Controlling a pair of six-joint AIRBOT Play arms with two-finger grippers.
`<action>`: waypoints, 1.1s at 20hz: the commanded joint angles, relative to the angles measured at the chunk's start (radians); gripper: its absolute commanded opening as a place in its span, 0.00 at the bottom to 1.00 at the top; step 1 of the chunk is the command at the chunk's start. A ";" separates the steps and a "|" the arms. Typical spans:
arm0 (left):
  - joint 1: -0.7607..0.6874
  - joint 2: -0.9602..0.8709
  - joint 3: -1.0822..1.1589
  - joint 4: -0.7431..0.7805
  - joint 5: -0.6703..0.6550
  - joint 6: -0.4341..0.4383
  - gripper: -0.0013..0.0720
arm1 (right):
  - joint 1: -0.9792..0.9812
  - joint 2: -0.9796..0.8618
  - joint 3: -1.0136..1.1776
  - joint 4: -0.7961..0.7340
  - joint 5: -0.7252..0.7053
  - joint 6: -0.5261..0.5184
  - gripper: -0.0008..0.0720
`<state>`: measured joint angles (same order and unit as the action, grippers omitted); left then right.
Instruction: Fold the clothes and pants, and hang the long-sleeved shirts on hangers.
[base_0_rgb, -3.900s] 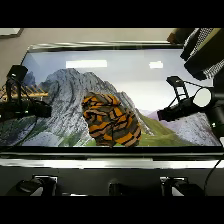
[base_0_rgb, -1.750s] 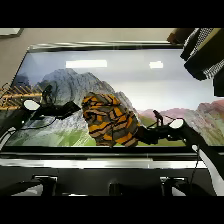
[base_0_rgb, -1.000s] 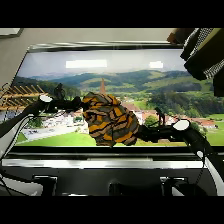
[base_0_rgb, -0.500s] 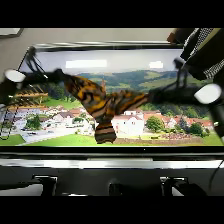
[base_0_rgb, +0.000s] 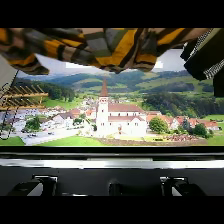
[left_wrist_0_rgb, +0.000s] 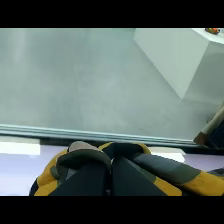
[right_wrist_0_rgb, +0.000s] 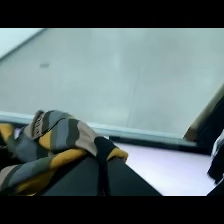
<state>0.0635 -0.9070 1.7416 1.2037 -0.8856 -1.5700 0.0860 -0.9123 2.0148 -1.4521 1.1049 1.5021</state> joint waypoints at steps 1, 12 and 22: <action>0.003 0.173 0.014 0.109 -0.148 -0.059 0.04 | 0.000 0.112 0.053 -0.042 0.085 0.003 0.04; -0.021 0.090 -0.470 0.004 -0.247 -0.080 0.04 | 0.000 -0.225 -0.145 -0.026 0.367 0.217 0.06; -0.214 -0.178 -0.887 -0.004 0.060 -0.080 0.04 | -0.001 -0.664 -0.425 0.092 0.170 0.167 0.88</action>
<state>-0.1097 -1.0271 0.9005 1.2034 -0.8707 -1.6520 0.0856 -1.5108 1.6146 -1.3777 1.2839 1.7042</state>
